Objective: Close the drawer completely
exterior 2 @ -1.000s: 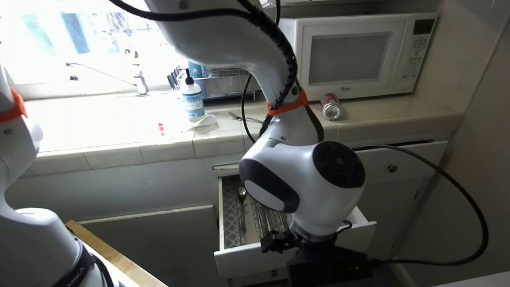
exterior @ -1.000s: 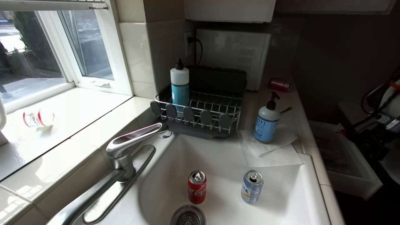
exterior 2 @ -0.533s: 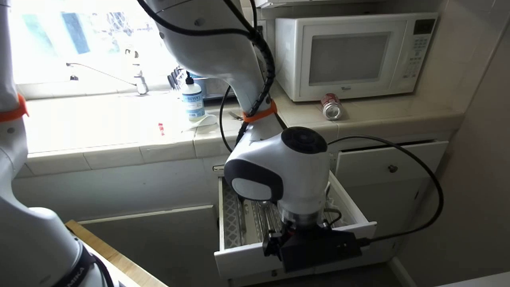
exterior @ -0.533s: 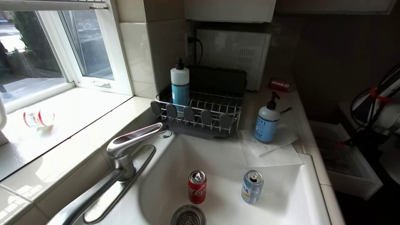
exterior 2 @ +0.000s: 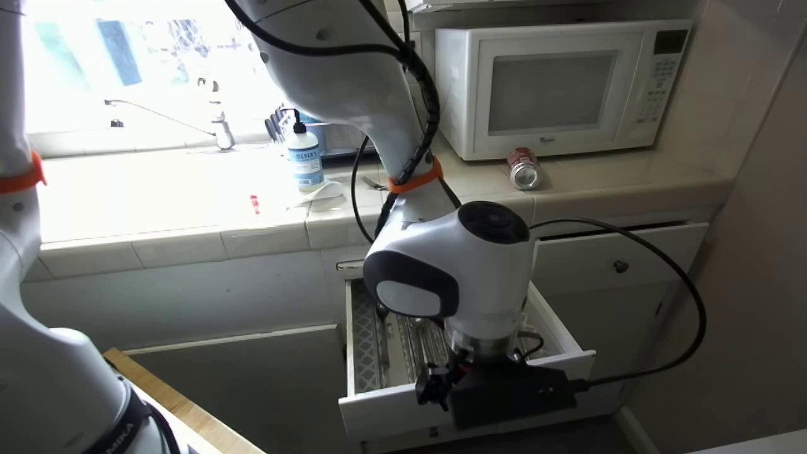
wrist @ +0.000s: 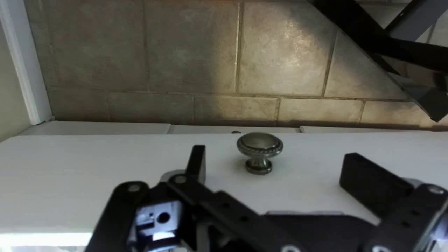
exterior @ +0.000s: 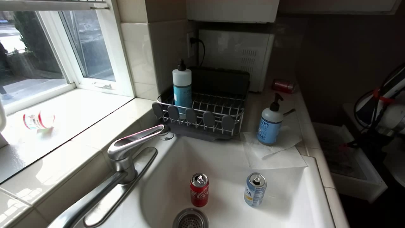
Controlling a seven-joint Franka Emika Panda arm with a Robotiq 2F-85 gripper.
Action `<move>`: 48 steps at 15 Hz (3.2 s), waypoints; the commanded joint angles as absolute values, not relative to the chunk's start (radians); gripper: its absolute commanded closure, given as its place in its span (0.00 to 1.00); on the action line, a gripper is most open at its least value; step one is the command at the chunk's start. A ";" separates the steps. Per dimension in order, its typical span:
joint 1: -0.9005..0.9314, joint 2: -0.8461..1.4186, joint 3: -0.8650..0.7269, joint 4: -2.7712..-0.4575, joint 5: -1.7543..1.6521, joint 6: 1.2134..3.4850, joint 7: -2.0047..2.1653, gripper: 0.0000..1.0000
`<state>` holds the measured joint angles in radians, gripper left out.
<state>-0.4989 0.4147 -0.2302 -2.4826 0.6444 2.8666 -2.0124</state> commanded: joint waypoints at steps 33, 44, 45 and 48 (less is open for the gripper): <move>-0.724 0.375 0.146 -2.476 1.302 2.899 -2.667 0.00; -0.766 0.456 0.196 -2.386 1.421 2.764 -2.639 0.00; -0.776 0.458 0.202 -2.383 1.443 2.744 -2.656 0.00; -0.802 0.458 0.210 -2.390 1.490 2.681 -2.721 0.00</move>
<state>-0.7848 0.4330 0.1534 -2.4328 1.4006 2.7888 -2.6846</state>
